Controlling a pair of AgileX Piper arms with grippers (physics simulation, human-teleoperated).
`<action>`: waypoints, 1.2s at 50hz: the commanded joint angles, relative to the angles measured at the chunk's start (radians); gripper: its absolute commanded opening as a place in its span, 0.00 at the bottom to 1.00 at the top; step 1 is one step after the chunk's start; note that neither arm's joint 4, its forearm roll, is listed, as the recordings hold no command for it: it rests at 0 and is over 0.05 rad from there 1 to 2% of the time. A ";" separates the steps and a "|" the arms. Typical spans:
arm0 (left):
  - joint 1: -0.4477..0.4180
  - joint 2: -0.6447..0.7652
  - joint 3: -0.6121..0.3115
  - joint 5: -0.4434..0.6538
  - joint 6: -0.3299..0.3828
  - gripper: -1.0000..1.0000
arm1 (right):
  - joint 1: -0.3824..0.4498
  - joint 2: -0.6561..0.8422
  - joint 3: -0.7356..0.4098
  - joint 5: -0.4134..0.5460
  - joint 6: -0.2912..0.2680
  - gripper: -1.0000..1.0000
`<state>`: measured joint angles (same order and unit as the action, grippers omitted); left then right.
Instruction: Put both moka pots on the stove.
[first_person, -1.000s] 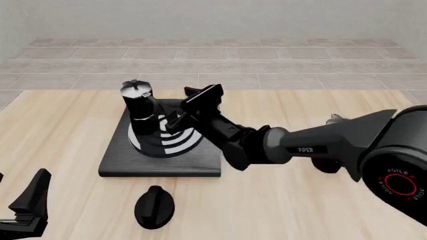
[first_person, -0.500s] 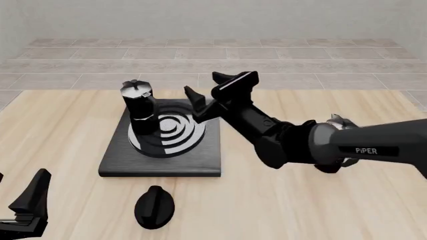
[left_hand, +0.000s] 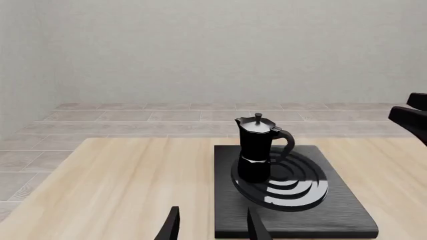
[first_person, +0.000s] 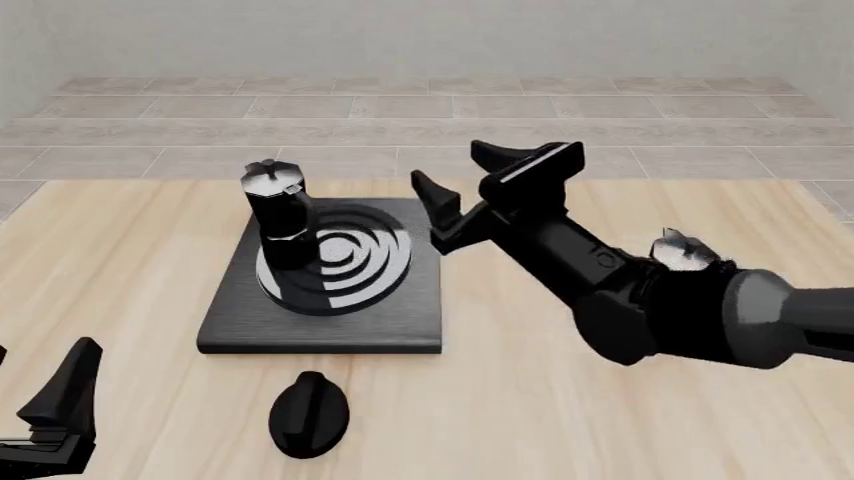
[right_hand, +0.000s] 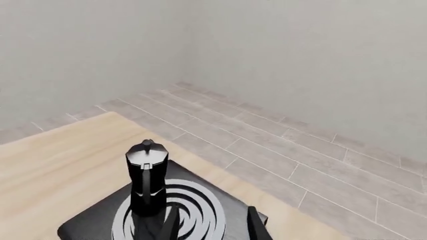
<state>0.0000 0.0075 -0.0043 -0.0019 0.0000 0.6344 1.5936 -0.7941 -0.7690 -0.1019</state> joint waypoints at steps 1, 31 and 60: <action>0.000 0.000 0.000 0.000 0.000 1.00 | -0.022 -0.135 0.079 0.041 -0.022 1.00; 0.000 0.000 0.000 0.000 0.000 1.00 | -0.254 -0.502 0.226 0.255 0.000 1.00; 0.000 0.000 0.000 0.000 0.000 1.00 | -0.503 -0.738 0.417 0.454 0.103 1.00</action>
<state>0.0000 0.0075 -0.0043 -0.0019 0.0000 0.1807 0.9108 -0.4205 -0.3859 -0.0201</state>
